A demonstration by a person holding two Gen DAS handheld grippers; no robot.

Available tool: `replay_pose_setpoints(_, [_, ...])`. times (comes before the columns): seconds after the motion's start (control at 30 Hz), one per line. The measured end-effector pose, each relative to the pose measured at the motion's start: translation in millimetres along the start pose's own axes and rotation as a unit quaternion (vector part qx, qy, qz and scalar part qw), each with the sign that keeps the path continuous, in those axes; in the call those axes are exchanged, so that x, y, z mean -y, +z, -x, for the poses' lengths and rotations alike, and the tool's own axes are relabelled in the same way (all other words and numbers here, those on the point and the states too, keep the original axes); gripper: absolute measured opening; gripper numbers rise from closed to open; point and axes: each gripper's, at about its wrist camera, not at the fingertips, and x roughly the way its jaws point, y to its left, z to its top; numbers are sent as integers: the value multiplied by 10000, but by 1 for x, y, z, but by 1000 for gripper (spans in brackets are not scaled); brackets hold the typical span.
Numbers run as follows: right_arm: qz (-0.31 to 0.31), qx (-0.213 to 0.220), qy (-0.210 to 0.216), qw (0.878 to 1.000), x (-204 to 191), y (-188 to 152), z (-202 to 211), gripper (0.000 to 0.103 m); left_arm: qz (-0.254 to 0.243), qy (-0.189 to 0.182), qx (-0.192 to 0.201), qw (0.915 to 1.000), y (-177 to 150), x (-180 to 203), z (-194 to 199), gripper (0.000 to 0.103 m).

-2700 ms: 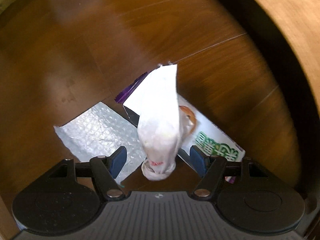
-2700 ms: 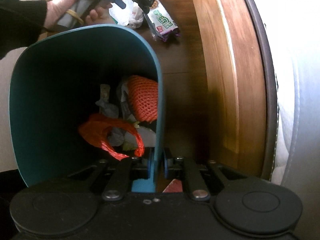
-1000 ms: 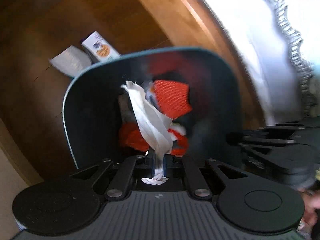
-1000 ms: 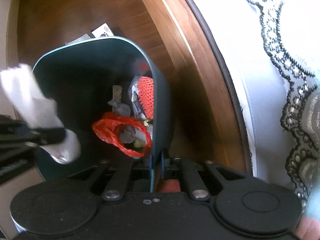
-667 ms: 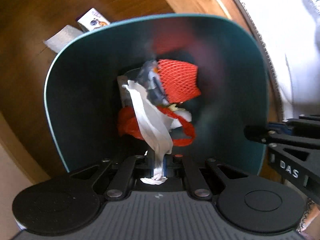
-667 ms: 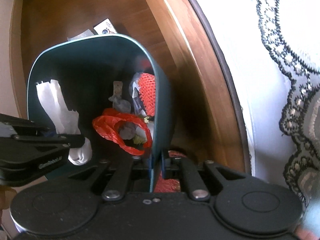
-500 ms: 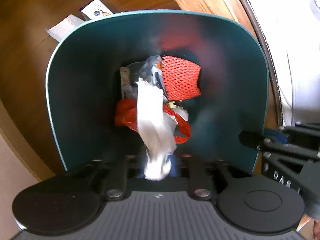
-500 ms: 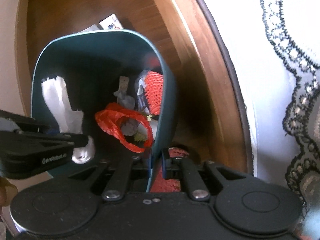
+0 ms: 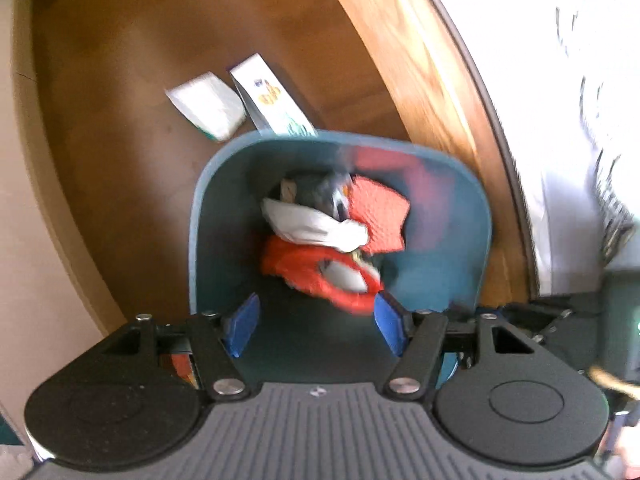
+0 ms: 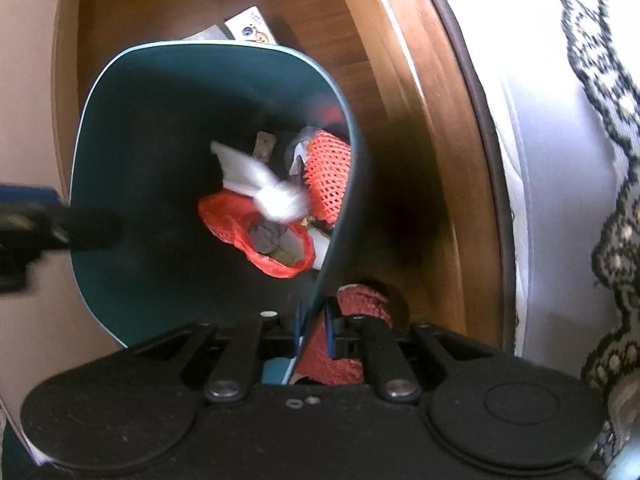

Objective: Collect trash
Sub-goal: 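Reach the left tool to the silver bubble wrap and grasp it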

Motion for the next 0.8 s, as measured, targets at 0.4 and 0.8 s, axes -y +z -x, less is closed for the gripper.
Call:
replay_pose_setpoints(0.4, [-103, 15, -69, 9999, -1, -4, -1, 10, 487, 145, 1139, 9922, 100, -78, 8, 75])
replay_pose_setpoints(0.8, [-59, -291, -71, 9995, -9, -1, -11, 11, 1512, -114, 343, 9878, 189, -164, -200, 75])
